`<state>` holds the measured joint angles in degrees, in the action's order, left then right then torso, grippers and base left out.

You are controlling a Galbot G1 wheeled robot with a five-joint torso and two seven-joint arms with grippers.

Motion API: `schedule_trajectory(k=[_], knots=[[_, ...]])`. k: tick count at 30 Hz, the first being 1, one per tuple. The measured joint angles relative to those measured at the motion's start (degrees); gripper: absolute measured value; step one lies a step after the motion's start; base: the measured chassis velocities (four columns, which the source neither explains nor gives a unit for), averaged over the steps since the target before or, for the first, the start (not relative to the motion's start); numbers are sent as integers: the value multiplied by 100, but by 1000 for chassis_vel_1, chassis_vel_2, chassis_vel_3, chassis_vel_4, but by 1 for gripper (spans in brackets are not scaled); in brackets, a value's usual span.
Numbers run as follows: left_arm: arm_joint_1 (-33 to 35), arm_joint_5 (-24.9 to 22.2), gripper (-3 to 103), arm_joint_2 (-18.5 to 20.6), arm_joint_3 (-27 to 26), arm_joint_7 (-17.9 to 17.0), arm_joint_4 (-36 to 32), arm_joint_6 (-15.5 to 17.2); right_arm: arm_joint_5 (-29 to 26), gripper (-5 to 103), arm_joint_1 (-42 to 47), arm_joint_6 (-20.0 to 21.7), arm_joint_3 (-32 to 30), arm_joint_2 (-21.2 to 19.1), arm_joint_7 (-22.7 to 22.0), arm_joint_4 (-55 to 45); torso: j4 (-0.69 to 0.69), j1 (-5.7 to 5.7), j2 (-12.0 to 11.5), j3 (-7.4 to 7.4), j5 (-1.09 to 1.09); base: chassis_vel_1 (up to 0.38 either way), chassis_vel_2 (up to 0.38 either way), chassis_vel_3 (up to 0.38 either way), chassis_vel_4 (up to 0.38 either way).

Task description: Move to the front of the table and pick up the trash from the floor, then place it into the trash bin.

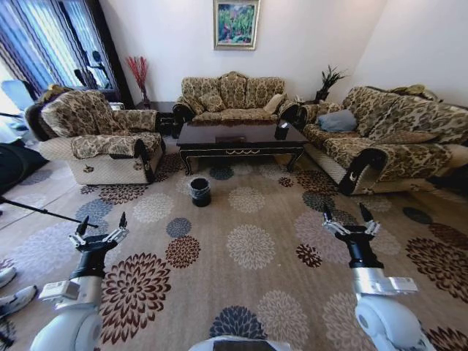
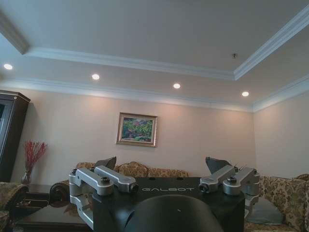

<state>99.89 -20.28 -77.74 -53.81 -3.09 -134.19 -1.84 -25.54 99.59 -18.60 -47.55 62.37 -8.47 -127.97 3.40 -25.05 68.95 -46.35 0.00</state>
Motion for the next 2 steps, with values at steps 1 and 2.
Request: schedule_trajectory(k=[1, 2], knots=[[0, 0, 100, 0, 0, 0, 0, 0, 0, 100, 0, 0, 0, 0, 0, 0, 0, 0, 0, 0, 0, 0, 0, 0, 0], [14, 6, 100, -10, -3, 14, -6, -20, -1, 100, 1, 0, 10, 0, 0, -6, 0, 1, -3, 2, 0, 0, 0, 0, 0]])
